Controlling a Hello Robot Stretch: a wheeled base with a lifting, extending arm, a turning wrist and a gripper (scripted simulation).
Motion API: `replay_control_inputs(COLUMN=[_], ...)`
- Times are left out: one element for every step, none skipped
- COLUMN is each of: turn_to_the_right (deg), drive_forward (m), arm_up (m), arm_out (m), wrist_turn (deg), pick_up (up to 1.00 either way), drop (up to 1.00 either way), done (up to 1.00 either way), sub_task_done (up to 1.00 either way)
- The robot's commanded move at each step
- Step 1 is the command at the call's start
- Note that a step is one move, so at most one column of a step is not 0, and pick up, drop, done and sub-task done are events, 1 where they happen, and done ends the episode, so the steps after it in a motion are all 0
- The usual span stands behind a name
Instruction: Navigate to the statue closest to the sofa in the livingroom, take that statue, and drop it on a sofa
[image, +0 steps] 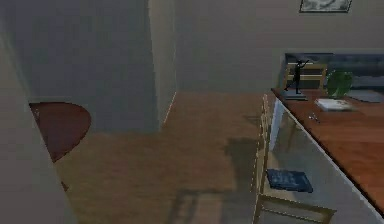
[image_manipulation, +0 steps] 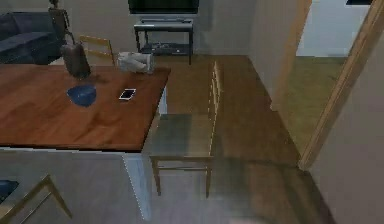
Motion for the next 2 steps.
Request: replay_control_inputs(turn_to_the_right=[0.0,3.0], drive_forward=[0.75,0.00], arm_up=[0.00,0.00], arm_out=[0.00,0.00], wrist_turn=[0.0,0.0], pick_up=[0.00,0.00], drop=[0.00,0.00], done=[0.00,0.00], sub_task_done=[0.00,0.00])
